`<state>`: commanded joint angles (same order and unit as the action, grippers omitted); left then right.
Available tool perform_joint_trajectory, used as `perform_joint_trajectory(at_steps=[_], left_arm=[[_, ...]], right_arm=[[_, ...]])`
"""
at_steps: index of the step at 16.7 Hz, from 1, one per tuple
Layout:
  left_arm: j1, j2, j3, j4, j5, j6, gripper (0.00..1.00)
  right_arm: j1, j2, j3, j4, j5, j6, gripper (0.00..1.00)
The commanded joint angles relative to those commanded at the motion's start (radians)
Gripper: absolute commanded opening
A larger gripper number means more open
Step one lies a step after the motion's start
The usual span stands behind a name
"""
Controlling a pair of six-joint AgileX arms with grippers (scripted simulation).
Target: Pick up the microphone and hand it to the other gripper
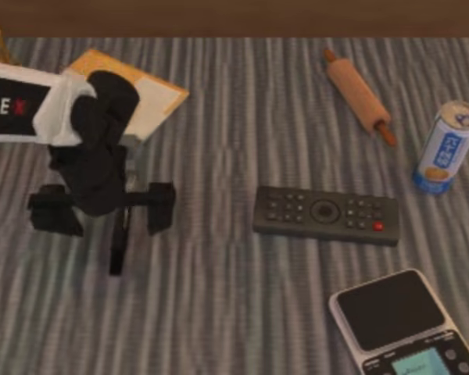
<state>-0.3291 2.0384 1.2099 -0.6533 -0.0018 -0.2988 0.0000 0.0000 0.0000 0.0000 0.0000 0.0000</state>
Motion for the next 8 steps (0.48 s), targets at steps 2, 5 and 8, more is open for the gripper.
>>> perform_joint_trajectory(at_steps=[2, 5, 8], left_arm=[[0.000, 0.043, -0.026, 0.064, 0.000, 0.000, 1.00], [0.000, 0.060, -0.036, 0.086, 0.001, 0.000, 1.00], [0.000, 0.060, -0.036, 0.086, 0.001, 0.000, 0.92]], right_arm=[[0.000, 0.000, 0.000, 0.000, 0.000, 0.000, 1.00], [0.000, 0.000, 0.000, 0.000, 0.000, 0.000, 1.00], [0.000, 0.000, 0.000, 0.000, 0.000, 0.000, 1.00]])
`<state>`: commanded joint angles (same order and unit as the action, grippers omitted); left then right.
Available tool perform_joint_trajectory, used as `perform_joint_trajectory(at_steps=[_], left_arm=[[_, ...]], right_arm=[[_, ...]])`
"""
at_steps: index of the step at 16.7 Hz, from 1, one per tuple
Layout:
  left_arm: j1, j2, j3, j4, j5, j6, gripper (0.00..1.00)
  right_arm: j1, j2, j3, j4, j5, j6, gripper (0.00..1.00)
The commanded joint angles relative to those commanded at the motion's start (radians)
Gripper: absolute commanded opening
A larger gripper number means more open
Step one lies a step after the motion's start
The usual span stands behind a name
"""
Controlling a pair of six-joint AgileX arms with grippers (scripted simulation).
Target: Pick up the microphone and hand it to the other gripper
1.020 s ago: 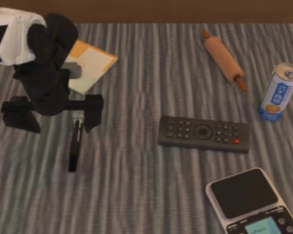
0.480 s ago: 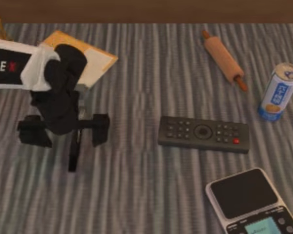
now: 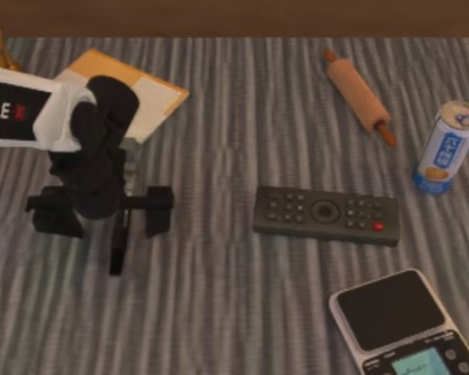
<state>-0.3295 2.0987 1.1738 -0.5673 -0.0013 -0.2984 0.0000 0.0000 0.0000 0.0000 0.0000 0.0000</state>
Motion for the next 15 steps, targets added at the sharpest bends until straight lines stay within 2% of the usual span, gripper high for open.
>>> perform_joint_trajectory(at_steps=[12, 15], left_arm=[[0.000, 0.000, 0.000, 0.000, 0.000, 0.000, 0.02], [0.000, 0.000, 0.000, 0.000, 0.000, 0.000, 0.00]], right_arm=[[0.000, 0.000, 0.000, 0.000, 0.000, 0.000, 1.00], [0.000, 0.000, 0.000, 0.000, 0.000, 0.000, 1.00]])
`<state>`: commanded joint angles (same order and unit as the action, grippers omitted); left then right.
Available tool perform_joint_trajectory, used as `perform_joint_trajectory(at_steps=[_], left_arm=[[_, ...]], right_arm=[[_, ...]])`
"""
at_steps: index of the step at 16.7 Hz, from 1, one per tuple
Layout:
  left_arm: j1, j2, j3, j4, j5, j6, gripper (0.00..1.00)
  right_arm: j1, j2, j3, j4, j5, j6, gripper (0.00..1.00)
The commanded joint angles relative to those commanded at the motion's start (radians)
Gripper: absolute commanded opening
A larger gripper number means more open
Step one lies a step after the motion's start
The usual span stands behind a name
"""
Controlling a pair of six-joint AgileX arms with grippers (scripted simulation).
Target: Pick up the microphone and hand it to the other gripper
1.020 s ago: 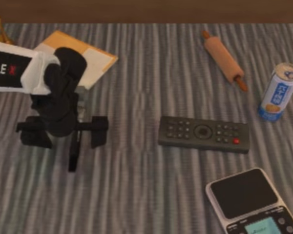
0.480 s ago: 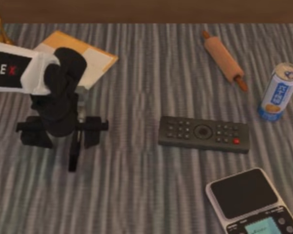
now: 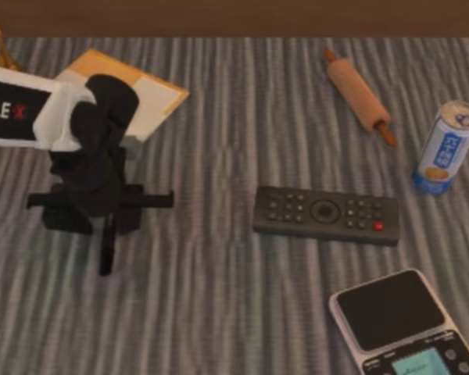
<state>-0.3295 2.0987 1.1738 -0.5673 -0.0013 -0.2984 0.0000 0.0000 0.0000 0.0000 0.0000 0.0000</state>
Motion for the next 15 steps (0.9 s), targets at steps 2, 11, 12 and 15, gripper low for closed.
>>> perform_joint_trajectory(at_steps=[2, 11, 12, 15], left_arm=[[0.000, 0.000, 0.000, 0.000, 0.000, 0.000, 0.00], [0.004, -0.081, -0.003, 0.069, 0.011, 0.045, 0.00], [0.005, -0.090, -0.014, 0.121, 0.031, 0.054, 0.00], [0.012, -0.126, -0.059, 0.317, 0.106, 0.091, 0.00]], right_arm=[[0.000, 0.000, 0.000, 0.000, 0.000, 0.000, 1.00], [0.000, 0.000, 0.000, 0.000, 0.000, 0.000, 1.00], [0.000, 0.000, 0.000, 0.000, 0.000, 0.000, 1.00], [0.000, 0.000, 0.000, 0.000, 0.000, 0.000, 1.00]])
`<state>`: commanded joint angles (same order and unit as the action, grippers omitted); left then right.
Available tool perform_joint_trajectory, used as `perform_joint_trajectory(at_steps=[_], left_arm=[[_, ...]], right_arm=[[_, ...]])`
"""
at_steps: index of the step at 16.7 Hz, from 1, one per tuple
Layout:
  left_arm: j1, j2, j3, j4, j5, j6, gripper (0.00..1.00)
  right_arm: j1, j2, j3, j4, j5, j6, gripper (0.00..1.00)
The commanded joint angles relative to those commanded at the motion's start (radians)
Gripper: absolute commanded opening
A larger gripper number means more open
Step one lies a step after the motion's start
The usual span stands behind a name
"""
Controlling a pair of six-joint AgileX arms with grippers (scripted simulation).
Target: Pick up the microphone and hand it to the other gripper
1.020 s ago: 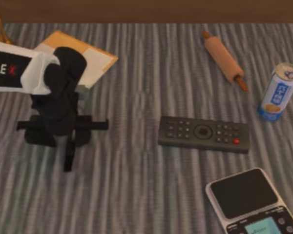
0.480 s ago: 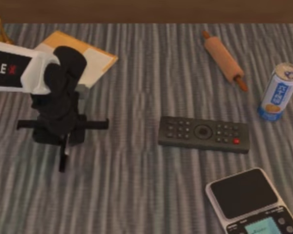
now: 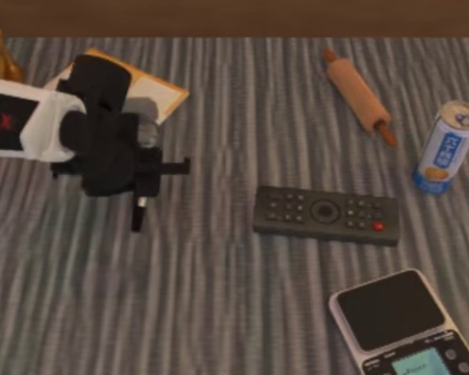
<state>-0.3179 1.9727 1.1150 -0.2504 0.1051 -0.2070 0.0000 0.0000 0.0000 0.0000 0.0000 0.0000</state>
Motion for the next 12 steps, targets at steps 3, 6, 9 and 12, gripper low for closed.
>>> perform_joint_trajectory(at_steps=[3, 6, 9, 12], left_arm=[[0.009, -0.052, -0.067, 0.231, 0.092, 0.046, 0.00], [0.019, -0.110, -0.143, 0.491, 0.190, 0.095, 0.00], [0.029, -0.175, -0.215, 0.756, 0.285, 0.144, 0.00], [0.039, -0.244, -0.275, 0.966, 0.364, 0.188, 0.00]], right_arm=[[0.000, 0.000, 0.000, 0.000, 0.000, 0.000, 1.00], [0.000, 0.000, 0.000, 0.000, 0.000, 0.000, 1.00], [0.000, 0.000, 0.000, 0.000, 0.000, 0.000, 1.00], [0.000, 0.000, 0.000, 0.000, 0.000, 0.000, 1.00]])
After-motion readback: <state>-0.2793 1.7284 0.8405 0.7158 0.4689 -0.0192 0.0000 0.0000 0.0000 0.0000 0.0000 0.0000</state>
